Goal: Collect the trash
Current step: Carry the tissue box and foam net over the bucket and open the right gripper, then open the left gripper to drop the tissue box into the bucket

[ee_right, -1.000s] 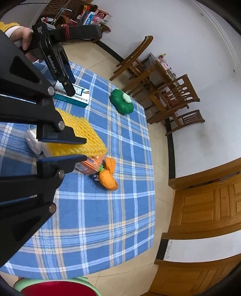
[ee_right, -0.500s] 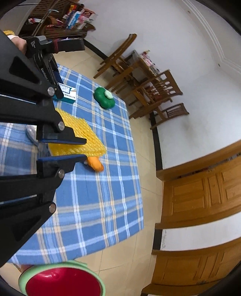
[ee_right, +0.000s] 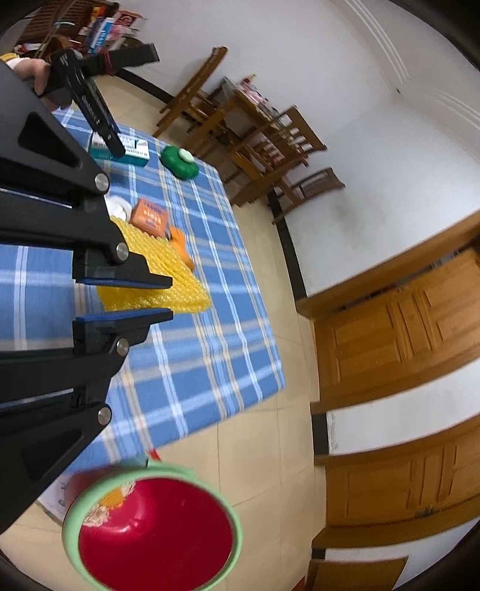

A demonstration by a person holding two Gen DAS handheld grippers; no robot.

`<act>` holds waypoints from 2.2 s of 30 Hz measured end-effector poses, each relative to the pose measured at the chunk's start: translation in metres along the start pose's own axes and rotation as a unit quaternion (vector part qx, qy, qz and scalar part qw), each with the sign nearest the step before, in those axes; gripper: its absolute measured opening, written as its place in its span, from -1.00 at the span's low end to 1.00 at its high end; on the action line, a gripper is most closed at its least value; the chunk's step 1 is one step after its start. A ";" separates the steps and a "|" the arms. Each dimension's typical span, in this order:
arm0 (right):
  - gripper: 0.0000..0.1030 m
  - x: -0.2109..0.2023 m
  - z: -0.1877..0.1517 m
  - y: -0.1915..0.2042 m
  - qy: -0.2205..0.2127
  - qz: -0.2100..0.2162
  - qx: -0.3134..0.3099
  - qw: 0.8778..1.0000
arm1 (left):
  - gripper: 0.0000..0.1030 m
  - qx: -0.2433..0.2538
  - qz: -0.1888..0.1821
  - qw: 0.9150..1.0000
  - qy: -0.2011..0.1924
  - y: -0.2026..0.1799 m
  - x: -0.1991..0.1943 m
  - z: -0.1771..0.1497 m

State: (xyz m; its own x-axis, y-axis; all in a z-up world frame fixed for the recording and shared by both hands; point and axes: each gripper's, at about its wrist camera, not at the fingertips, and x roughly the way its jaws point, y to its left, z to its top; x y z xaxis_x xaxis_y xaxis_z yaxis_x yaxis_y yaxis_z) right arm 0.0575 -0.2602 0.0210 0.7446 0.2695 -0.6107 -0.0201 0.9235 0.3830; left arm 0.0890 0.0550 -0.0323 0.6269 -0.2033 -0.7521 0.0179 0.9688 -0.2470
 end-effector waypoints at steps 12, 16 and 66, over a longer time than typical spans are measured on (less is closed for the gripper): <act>-0.76 -0.046 -0.005 -0.068 -0.042 -0.059 0.069 0.995 | 0.01 0.075 -0.087 0.993 0.002 -0.086 -0.010 0.021; -0.76 -0.061 -0.009 -0.094 -0.054 -0.077 0.096 0.991 | 0.01 0.101 -0.111 0.989 0.012 -0.122 -0.007 0.023; -0.24 -0.116 -0.055 -0.240 -0.102 -0.252 0.232 0.934 | 0.03 0.334 -0.207 0.909 0.139 -0.404 0.094 -0.059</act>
State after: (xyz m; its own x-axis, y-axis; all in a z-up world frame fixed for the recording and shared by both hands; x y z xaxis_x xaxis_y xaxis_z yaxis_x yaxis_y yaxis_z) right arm -0.0606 -0.4976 -0.0384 0.6939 -0.2695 -0.6677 0.6237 0.6884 0.3703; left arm 0.0946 -0.3639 -0.0397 0.2400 -0.5077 -0.8275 0.7347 0.6521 -0.1871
